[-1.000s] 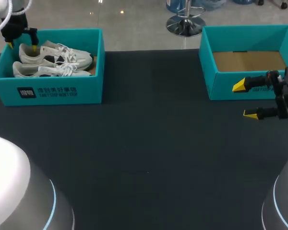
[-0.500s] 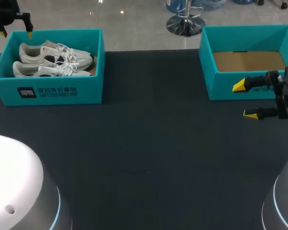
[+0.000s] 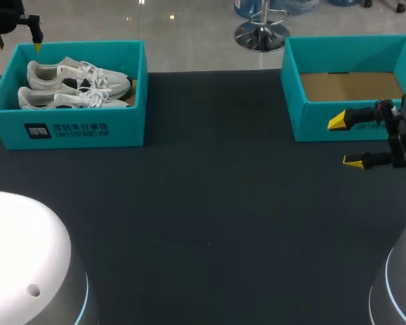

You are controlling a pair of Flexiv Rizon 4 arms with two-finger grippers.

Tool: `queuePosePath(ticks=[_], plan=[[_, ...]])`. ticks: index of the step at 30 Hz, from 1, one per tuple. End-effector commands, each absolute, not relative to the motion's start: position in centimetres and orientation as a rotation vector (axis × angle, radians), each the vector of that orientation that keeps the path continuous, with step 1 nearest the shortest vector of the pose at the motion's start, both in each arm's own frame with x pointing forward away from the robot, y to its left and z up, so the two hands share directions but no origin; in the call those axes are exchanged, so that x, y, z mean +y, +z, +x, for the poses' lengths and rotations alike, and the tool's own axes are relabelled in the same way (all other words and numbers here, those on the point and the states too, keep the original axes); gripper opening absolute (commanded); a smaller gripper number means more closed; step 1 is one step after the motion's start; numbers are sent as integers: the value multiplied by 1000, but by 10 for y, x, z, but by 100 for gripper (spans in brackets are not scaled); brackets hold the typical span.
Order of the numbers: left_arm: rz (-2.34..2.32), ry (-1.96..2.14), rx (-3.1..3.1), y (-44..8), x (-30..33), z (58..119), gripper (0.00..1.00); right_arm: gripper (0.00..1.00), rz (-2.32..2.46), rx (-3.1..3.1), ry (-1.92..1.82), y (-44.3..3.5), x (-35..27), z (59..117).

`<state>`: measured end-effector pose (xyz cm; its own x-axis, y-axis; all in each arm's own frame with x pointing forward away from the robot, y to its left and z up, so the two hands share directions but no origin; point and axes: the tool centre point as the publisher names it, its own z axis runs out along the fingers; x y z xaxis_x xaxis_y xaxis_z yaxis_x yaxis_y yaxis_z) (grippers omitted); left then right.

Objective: Take the shoe out of the shoebox, open the shoe tongue, remove and reinsert the insole, then place the shoe into the shoebox

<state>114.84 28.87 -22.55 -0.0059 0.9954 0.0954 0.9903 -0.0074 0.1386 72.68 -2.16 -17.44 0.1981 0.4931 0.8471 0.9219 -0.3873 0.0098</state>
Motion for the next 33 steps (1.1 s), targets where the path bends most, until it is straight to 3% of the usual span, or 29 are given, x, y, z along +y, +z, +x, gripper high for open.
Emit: queuePosePath(ticks=[1, 17, 33], plan=[[2175, 289, 2221, -231, 287, 1133, 100, 100, -1971, -1314, -1095, -174, -21, 726], [2318, 234, 2102, -259, 291, 1068, 100, 100, -1971, -1314, -1095, -174, -21, 726], [2343, 139, 2126, -299, 291, 1075, 100, 100, -1971, -1314, -1095, -174, -21, 726]])
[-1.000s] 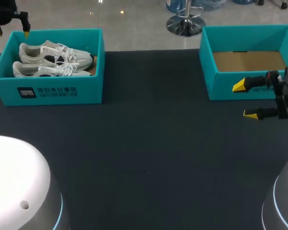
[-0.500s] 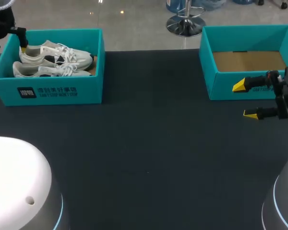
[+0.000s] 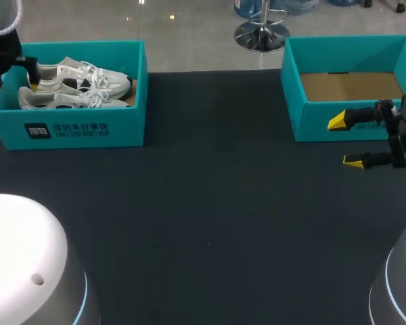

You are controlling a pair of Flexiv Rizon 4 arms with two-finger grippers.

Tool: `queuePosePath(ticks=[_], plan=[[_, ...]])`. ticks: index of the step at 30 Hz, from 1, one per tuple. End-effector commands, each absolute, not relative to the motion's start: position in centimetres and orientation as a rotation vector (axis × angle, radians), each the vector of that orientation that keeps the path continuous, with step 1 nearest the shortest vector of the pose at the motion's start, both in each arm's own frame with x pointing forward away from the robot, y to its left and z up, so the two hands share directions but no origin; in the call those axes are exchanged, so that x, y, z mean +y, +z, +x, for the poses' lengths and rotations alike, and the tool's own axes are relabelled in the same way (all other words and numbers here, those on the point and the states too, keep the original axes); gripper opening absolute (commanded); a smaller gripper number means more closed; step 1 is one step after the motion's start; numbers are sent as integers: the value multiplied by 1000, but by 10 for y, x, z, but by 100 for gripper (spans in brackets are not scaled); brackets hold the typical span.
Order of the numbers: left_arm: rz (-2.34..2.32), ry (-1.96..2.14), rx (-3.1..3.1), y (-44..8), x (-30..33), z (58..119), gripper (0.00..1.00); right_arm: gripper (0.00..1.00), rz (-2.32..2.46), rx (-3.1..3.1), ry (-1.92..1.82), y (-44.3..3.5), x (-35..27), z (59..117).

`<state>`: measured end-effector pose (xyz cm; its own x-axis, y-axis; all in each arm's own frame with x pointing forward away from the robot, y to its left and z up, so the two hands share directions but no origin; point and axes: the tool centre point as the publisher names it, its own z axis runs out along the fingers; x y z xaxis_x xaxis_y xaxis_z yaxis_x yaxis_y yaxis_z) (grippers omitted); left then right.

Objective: Take the shoe out of the shoebox, open the shoe tongue, remove and reinsert the insole, then place the shoe into the shoebox

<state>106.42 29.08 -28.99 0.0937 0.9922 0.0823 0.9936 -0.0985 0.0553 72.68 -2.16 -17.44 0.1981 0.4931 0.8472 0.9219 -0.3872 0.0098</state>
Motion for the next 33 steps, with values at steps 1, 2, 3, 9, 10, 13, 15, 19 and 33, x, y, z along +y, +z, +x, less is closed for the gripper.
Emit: queuePosePath(ticks=[1, 2, 3, 9, 10, 13, 15, 19, 33], plan=[[-2306, -135, -2093, -302, 291, 1077, 100, 100, -1971, -1314, -1095, -174, -21, 726], [-2307, -133, -2093, -304, 291, 1078, 91, 100, -1971, -1314, -1095, -174, -21, 726], [-2317, -117, -2093, -307, 291, 1078, 88, 100, -1971, -1314, -1095, -174, -21, 726], [-2309, -78, -2099, -321, 293, 1085, 66, 100, -1971, -1314, -1095, -174, -21, 726], [-2309, -79, -2098, -322, 294, 1085, 69, 100, -1971, -1314, -1095, -174, -21, 726], [-2319, -77, -2090, -325, 294, 1085, 79, 100, -1971, -1314, -1095, -174, -21, 726], [-2309, -72, -2099, -330, 295, 1086, 73, 100, -1971, -1314, -1095, -174, -21, 726], [-2306, -54, -2104, -337, 296, 1090, 58, 100, -1971, -1314, -1095, -174, -21, 726], [-2297, -17, -2105, -353, 301, 1094, 60, 100, -1971, -1314, -1095, -174, -21, 726]])
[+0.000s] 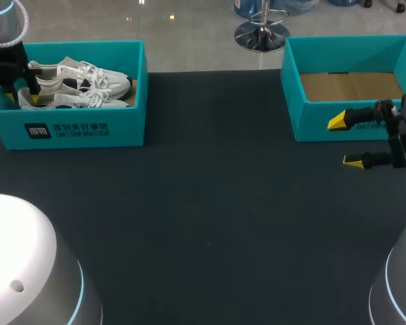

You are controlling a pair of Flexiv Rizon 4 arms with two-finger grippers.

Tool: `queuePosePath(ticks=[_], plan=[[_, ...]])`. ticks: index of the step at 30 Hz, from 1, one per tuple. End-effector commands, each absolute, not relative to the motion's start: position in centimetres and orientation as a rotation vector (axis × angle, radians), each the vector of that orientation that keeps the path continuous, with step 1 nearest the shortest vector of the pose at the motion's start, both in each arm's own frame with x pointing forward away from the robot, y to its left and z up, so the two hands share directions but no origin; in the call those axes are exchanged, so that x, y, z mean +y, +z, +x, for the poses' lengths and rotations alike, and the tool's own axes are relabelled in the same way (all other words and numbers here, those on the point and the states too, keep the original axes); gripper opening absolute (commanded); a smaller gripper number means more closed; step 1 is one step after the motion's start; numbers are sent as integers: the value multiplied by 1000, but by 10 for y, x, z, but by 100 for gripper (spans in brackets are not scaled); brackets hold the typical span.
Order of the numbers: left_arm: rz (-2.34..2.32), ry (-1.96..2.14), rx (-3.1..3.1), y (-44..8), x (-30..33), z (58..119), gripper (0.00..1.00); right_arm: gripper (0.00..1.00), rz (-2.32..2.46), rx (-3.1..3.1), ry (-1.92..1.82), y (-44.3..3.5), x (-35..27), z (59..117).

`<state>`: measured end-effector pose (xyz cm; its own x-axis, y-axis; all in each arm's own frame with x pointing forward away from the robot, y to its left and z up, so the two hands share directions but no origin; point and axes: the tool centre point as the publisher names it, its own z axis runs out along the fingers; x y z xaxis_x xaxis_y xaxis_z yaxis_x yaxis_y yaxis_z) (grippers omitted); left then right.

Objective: Take the shoe out of the shoebox, open the shoe tongue, remove and reinsert the insole, then place the shoe into the shoebox

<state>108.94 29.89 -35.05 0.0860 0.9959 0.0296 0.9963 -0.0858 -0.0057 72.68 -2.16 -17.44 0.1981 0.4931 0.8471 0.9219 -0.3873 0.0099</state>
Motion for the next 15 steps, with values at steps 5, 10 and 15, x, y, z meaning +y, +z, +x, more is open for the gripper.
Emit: queuePosePath(ticks=[5, 10, 15], plan=[[-2295, -14, -2092, -361, 304, 1096, 61, 100, -1971, -1314, -1095, -174, -21, 726], [-2289, 4, -2087, -369, 304, 1096, 55, 100, -1971, -1314, -1095, -174, -21, 726], [-2294, -4, -2083, -377, 305, 1095, 59, 100, -1971, -1314, -1095, -174, -21, 726]])
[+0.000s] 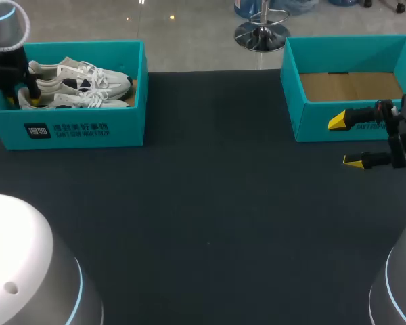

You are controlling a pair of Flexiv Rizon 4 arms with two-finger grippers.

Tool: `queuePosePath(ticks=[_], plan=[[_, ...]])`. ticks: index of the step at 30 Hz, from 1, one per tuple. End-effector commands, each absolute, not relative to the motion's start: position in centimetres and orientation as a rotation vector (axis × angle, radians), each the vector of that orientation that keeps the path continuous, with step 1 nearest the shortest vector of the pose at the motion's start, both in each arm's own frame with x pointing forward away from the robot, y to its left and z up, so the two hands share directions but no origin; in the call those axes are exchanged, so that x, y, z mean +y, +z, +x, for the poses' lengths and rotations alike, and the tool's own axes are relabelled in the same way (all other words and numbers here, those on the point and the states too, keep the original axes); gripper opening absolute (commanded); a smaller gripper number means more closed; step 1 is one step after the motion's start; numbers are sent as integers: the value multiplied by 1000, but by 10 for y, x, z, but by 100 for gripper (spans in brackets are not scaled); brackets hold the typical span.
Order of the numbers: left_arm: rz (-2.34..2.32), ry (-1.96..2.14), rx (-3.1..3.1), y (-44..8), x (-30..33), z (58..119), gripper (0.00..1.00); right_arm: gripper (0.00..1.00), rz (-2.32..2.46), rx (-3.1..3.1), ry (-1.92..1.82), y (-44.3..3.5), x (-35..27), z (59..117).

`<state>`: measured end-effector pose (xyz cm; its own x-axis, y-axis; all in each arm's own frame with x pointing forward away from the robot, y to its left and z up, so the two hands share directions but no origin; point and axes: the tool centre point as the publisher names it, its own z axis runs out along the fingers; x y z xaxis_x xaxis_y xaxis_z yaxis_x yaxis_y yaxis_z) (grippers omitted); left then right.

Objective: Take the shoe out of the shoebox, open the shoe tongue, remove and reinsert the insole, then place the shoe into the shoebox

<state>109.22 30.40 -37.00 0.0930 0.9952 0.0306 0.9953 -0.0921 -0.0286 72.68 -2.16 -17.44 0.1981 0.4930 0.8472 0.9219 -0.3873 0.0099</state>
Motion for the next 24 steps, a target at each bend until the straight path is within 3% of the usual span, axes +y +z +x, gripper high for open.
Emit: queuePosePath(ticks=[1, 4, 8, 16, 24], plan=[[-2295, -9, -2079, -378, 305, 1095, 60, 100, -1971, -1314, -1095, -174, -21, 726], [-2304, -7, -2068, -382, 306, 1095, 63, 100, -1971, -1314, -1095, -174, -21, 726], [-2309, 1, -2056, -385, 307, 1094, 49, 100, -1971, -1314, -1095, -174, -21, 726], [-2310, 3, -2048, -387, 310, 1092, 38, 100, -1971, -1314, -1095, -174, -21, 726], [-2343, -7, -2020, -376, 310, 1092, 0, 100, -1971, -1314, -1095, -174, -21, 726]])
